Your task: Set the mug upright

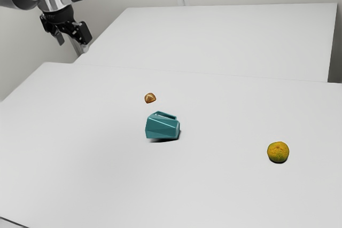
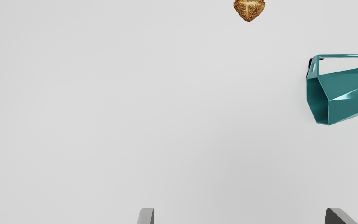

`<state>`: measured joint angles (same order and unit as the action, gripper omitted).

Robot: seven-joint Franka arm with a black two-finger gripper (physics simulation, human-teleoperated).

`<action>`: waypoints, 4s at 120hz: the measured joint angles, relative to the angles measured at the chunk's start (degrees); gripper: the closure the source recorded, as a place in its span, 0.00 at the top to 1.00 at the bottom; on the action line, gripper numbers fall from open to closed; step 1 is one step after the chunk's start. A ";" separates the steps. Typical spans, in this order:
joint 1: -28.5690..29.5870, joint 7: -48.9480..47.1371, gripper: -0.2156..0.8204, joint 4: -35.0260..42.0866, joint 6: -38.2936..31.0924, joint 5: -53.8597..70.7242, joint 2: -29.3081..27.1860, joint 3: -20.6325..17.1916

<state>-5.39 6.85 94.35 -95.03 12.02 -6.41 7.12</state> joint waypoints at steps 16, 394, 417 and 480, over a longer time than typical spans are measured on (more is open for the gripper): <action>0.05 0.00 0.79 0.90 -0.49 -0.05 -0.24 0.00; 2.49 -2.76 0.03 22.05 -25.12 -16.77 11.47 -5.12; 2.52 -3.79 0.03 25.02 -27.58 -14.44 10.02 -5.16; 2.46 -6.32 0.03 28.34 -29.18 -13.65 12.08 -5.14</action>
<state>-2.93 0.53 122.69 -124.21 -1.62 5.67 1.98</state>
